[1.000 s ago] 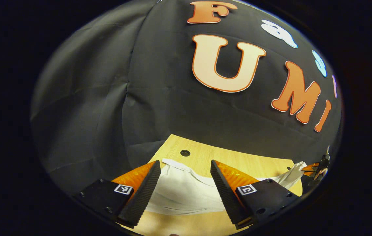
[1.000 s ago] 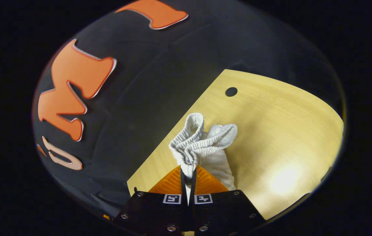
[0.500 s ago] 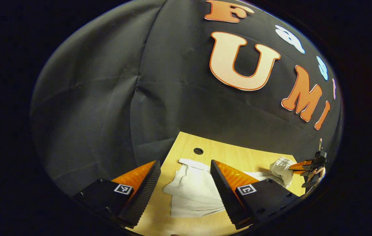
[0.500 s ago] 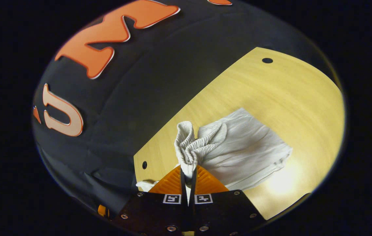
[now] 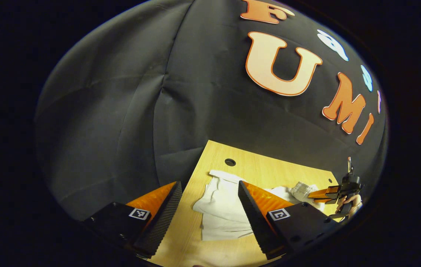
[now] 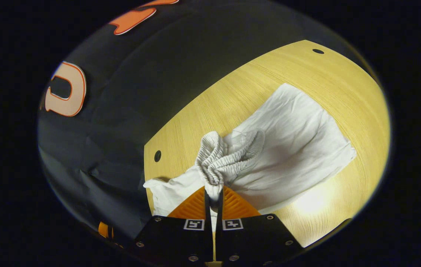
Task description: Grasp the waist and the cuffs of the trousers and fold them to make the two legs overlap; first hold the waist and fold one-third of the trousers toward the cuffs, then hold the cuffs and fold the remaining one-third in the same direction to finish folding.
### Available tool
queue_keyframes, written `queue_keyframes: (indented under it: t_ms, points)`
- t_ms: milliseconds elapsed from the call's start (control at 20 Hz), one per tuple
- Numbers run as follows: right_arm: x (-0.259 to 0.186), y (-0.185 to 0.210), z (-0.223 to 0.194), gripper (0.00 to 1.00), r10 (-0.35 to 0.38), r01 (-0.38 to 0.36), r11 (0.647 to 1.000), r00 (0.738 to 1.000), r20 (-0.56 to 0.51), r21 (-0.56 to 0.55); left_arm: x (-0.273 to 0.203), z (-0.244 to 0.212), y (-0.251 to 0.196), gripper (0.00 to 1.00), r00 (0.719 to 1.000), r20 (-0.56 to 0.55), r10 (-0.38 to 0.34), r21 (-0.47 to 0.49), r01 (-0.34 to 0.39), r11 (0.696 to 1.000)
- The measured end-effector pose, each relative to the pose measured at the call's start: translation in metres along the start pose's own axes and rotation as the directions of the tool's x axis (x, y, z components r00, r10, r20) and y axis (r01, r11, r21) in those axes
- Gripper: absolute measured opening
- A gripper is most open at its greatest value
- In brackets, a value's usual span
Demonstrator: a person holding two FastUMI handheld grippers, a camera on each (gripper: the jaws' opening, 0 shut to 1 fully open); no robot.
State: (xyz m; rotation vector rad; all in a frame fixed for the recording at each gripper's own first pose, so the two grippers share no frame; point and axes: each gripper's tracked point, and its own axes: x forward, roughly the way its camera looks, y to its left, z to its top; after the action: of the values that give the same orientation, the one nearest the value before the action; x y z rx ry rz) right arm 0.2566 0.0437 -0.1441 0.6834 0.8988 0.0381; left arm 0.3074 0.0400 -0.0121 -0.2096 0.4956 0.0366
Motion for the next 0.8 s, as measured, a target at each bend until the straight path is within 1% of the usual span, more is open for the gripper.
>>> queue_keyframes:
  t_ms: [50, 100, 150, 250, 350, 400, 450, 500, 650, 750, 800]
  points:
    - [0.000, 0.005, -0.003, 0.05, 0.012, -0.012, 1.000, 1.000, -0.008, -0.005, 0.000, 0.002, -0.003, 1.00, 1.000, -0.006, -0.001, -0.005, 0.001, 1.000]
    - [0.003, 0.007, -0.003, 0.10, 0.028, -0.029, 1.000, 0.999, -0.027, -0.008, 0.001, -0.002, -0.001, 1.00, 1.000, -0.014, -0.001, -0.012, 0.001, 1.000]
    - [0.000, 0.007, -0.005, 0.32, 0.051, -0.051, 0.999, 0.997, -0.049, 0.003, 0.003, -0.005, -0.001, 0.97, 1.000, -0.024, -0.003, -0.019, 0.003, 1.000]
    - [0.008, 0.011, -0.011, 0.76, 0.084, -0.081, 0.996, 0.993, -0.077, 0.041, 0.007, -0.012, 0.001, 1.00, 0.999, -0.044, -0.004, -0.037, 0.002, 0.999]
    - [0.006, 0.010, -0.023, 0.99, 0.088, -0.084, 0.995, 0.993, -0.081, 0.060, 0.010, -0.023, -0.001, 1.00, 0.997, -0.077, -0.010, -0.087, 0.004, 0.996]
    - [0.004, 0.010, -0.024, 0.98, 0.084, -0.079, 0.995, 0.993, -0.082, 0.057, 0.013, -0.034, -0.003, 0.97, 0.995, -0.100, -0.024, -0.132, 0.011, 0.991]
    - [0.006, 0.008, -0.031, 0.99, 0.075, -0.071, 0.996, 0.994, -0.079, 0.049, 0.014, -0.049, -0.004, 1.00, 0.991, -0.125, -0.043, -0.185, 0.019, 0.983]
    - [0.007, 0.005, -0.032, 0.98, 0.073, -0.070, 0.997, 0.994, -0.078, 0.039, 0.013, -0.063, -0.004, 1.00, 0.987, -0.154, -0.055, -0.233, 0.018, 0.972]
    - [0.002, -0.012, -0.032, 0.98, 0.050, -0.048, 0.998, 0.996, -0.079, 0.026, 0.017, -0.100, 0.000, 1.00, 0.968, -0.237, -0.081, -0.348, -0.007, 0.938]
    - [-0.001, -0.020, -0.030, 0.98, 0.042, -0.039, 0.998, 0.996, -0.082, 0.041, 0.023, -0.126, -0.007, 1.00, 0.949, -0.289, -0.128, -0.437, -0.012, 0.899]
    - [-0.002, -0.022, -0.030, 0.99, 0.044, -0.040, 0.998, 0.995, -0.085, 0.056, 0.026, -0.136, -0.012, 1.00, 0.940, -0.301, -0.160, -0.495, -0.011, 0.869]
